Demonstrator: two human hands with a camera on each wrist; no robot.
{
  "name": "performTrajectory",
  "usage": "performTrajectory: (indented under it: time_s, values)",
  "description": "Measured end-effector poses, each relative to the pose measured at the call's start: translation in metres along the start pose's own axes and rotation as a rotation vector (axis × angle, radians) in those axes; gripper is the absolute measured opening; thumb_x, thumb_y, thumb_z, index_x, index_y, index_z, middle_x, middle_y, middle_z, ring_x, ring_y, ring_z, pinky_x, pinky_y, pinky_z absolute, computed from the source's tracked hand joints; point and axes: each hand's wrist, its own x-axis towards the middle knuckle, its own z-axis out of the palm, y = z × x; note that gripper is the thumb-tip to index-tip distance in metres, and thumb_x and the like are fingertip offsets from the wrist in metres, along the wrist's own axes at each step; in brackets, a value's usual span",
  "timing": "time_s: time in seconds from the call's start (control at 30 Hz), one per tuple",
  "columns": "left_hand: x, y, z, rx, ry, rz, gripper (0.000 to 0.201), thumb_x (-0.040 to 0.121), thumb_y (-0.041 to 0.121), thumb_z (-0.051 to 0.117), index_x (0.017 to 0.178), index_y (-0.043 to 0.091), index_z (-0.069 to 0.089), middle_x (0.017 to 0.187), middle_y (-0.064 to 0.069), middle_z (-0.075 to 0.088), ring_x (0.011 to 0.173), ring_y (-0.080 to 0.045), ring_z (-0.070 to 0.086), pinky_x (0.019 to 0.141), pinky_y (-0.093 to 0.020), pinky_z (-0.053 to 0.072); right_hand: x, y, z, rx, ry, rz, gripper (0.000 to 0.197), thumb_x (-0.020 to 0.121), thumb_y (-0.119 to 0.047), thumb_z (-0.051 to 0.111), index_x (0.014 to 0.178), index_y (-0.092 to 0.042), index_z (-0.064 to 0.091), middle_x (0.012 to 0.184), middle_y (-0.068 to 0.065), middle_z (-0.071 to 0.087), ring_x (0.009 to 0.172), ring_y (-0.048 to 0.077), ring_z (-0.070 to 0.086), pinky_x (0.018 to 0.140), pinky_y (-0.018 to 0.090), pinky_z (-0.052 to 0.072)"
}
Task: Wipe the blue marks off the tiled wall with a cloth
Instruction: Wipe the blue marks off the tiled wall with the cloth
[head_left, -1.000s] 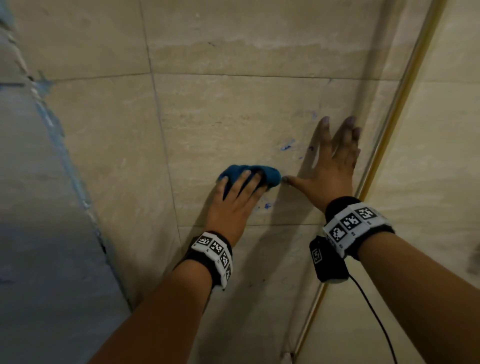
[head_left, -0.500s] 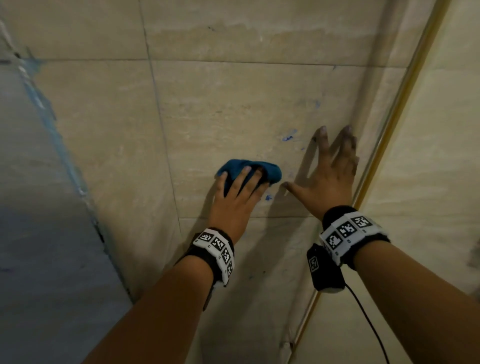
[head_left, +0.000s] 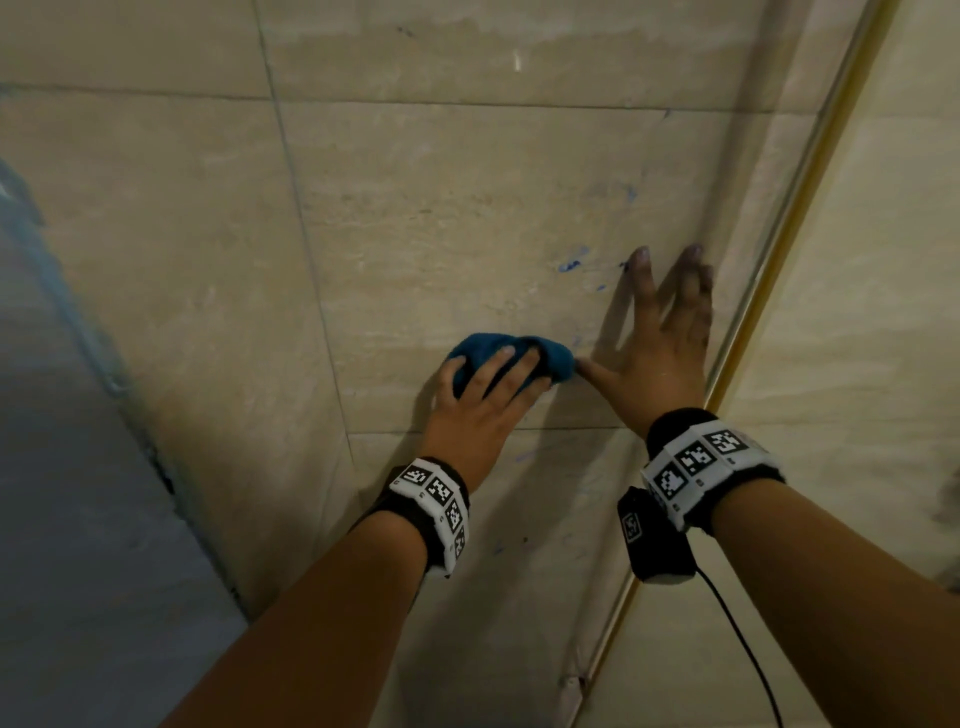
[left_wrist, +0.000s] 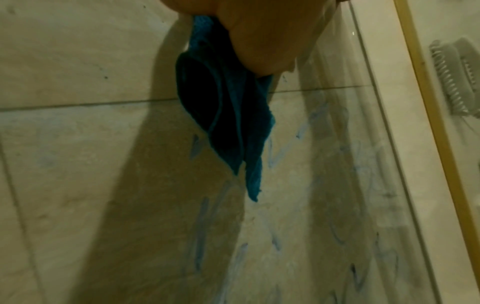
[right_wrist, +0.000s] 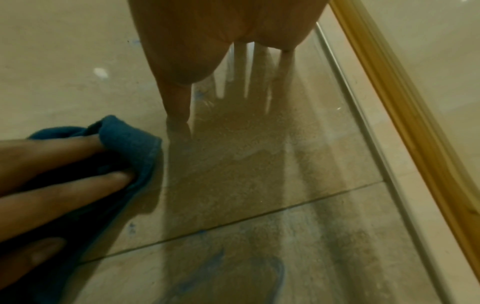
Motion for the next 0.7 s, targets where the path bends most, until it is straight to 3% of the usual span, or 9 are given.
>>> performTrajectory:
  time_s: [0.13, 0.2, 0.23, 0.3, 0.43, 0.53, 0.6, 0.7]
  values:
    - [-0.016, -0.003, 0.002, 0.023, -0.101, 0.083, 0.089, 0.066, 0.018, 0.080, 0.142, 0.027, 0.035, 0.151, 0.001, 0.029, 0.136, -0.022, 0.025, 0.105, -0.050, 0.022, 0.000, 0.000, 0.000, -0.015, -0.015, 0.010, 0.120, 0.067, -0.052, 0.078, 0.151, -0.030, -0.006, 0.156, 0.016, -0.018, 0.143, 0.030, -0.016, 0.117, 0.051, 0.003]
    - [-0.016, -0.004, -0.002, 0.019, -0.122, 0.056, 0.093, 0.062, 0.018, 0.083, 0.143, 0.027, 0.038, 0.151, 0.001, 0.035, 0.137, -0.022, 0.024, 0.105, -0.049, 0.022, 0.000, 0.000, 0.001, -0.019, -0.015, 0.010, 0.120, 0.068, -0.053, 0.077, 0.151, -0.030, -0.007, 0.156, 0.015, -0.018, 0.144, 0.030, -0.016, 0.117, 0.051, 0.003]
    - [-0.013, -0.004, -0.004, 0.022, -0.128, 0.024, 0.097, 0.063, 0.017, 0.081, 0.145, 0.025, 0.031, 0.153, 0.000, 0.031, 0.138, -0.023, 0.022, 0.106, -0.050, 0.021, 0.000, 0.000, 0.001, -0.023, -0.016, 0.011, 0.120, 0.068, -0.053, 0.077, 0.151, -0.030, -0.007, 0.156, 0.016, -0.018, 0.144, 0.030, -0.016, 0.117, 0.051, 0.002]
    - [-0.004, -0.004, -0.010, 0.014, -0.085, -0.052, 0.096, 0.067, 0.014, 0.075, 0.145, 0.023, 0.019, 0.153, -0.001, 0.019, 0.139, -0.024, 0.019, 0.106, -0.052, 0.018, 0.000, 0.000, 0.001, -0.031, -0.016, 0.014, 0.119, 0.069, -0.052, 0.076, 0.151, -0.029, -0.007, 0.156, 0.016, -0.018, 0.144, 0.031, -0.016, 0.117, 0.051, 0.003]
    - [0.011, -0.001, -0.011, -0.042, -0.034, -0.104, 0.062, 0.084, 0.014, 0.038, 0.144, 0.024, 0.021, 0.151, -0.003, 0.016, 0.138, -0.025, 0.019, 0.104, -0.055, 0.018, 0.000, 0.000, 0.001, -0.014, -0.007, 0.012, 0.118, 0.069, -0.051, 0.077, 0.151, -0.029, -0.004, 0.156, 0.017, -0.017, 0.144, 0.031, -0.015, 0.117, 0.052, 0.004]
    - [0.010, 0.002, -0.010, -0.054, -0.066, -0.058, 0.062, 0.081, 0.009, 0.026, 0.141, 0.025, 0.026, 0.150, -0.002, 0.019, 0.138, -0.024, 0.022, 0.104, -0.056, 0.019, 0.000, 0.001, 0.003, -0.006, 0.005, 0.007, 0.117, 0.069, -0.054, 0.076, 0.152, -0.028, -0.003, 0.156, 0.018, -0.015, 0.144, 0.032, -0.014, 0.117, 0.052, 0.003]
    - [0.004, 0.002, -0.010, -0.032, -0.104, 0.019, 0.060, 0.082, 0.010, 0.034, 0.140, 0.026, 0.030, 0.150, -0.001, 0.021, 0.137, -0.023, 0.024, 0.104, -0.055, 0.019, 0.000, 0.002, 0.004, -0.011, 0.009, 0.003, 0.118, 0.068, -0.053, 0.077, 0.152, -0.028, -0.003, 0.156, 0.019, -0.015, 0.144, 0.033, -0.013, 0.117, 0.052, 0.003]
    - [-0.012, 0.001, -0.008, -0.029, -0.229, 0.107, 0.070, 0.073, 0.014, 0.069, 0.139, 0.026, 0.047, 0.151, -0.001, 0.026, 0.136, -0.023, 0.026, 0.106, -0.053, 0.019, 0.000, 0.003, 0.003, -0.018, -0.017, 0.008, 0.121, 0.067, -0.052, 0.078, 0.151, -0.030, -0.007, 0.156, 0.018, -0.017, 0.144, 0.031, -0.015, 0.117, 0.050, 0.002]
